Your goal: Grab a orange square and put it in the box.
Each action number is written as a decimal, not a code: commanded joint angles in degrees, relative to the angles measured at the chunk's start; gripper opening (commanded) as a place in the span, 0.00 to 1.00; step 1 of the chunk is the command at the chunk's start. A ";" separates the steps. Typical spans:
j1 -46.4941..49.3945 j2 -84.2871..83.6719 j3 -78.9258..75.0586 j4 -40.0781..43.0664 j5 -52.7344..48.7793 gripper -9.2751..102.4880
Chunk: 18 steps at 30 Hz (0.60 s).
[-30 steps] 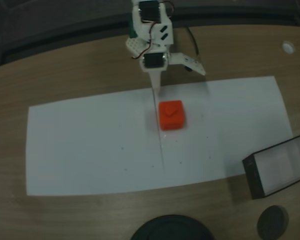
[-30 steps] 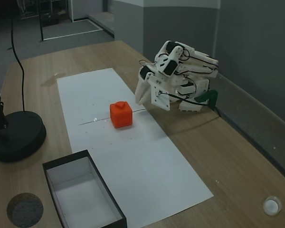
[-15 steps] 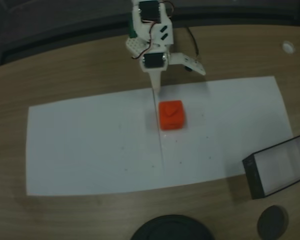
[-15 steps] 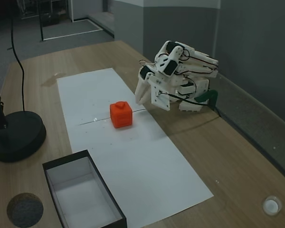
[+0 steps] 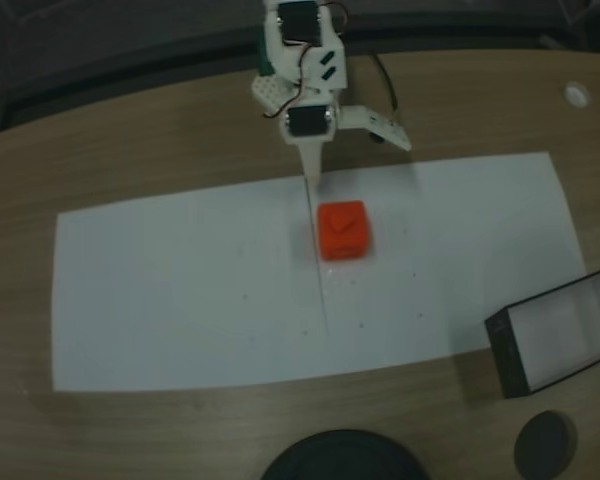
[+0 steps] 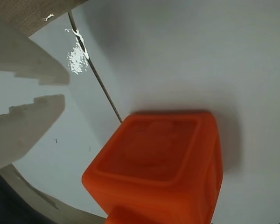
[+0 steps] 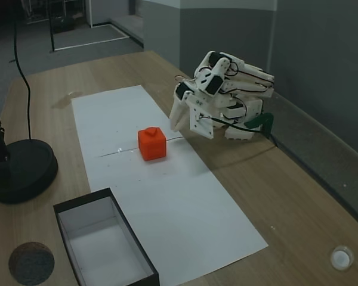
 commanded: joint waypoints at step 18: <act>-0.18 1.05 -2.46 -10.72 -9.58 0.13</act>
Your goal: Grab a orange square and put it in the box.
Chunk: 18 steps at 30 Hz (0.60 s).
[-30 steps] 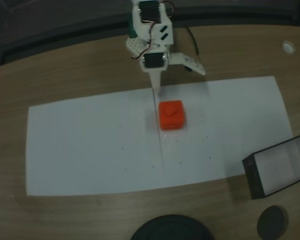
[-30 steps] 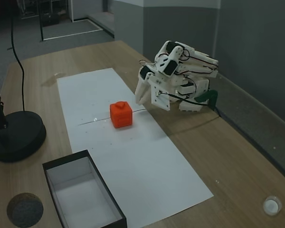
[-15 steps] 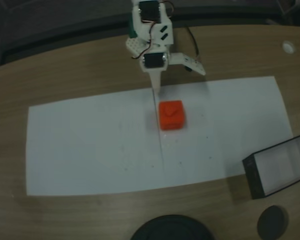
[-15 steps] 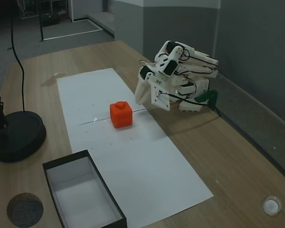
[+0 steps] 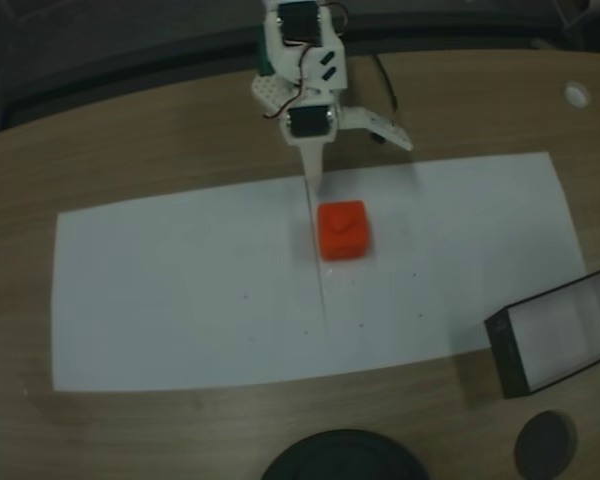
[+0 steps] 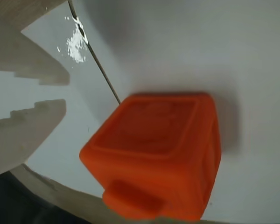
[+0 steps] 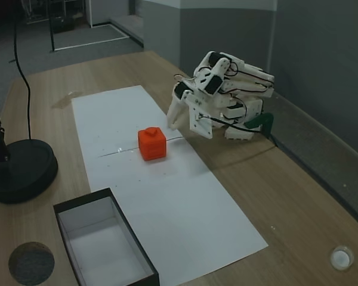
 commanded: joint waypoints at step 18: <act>-8.96 -19.95 -19.16 -12.83 0.44 0.39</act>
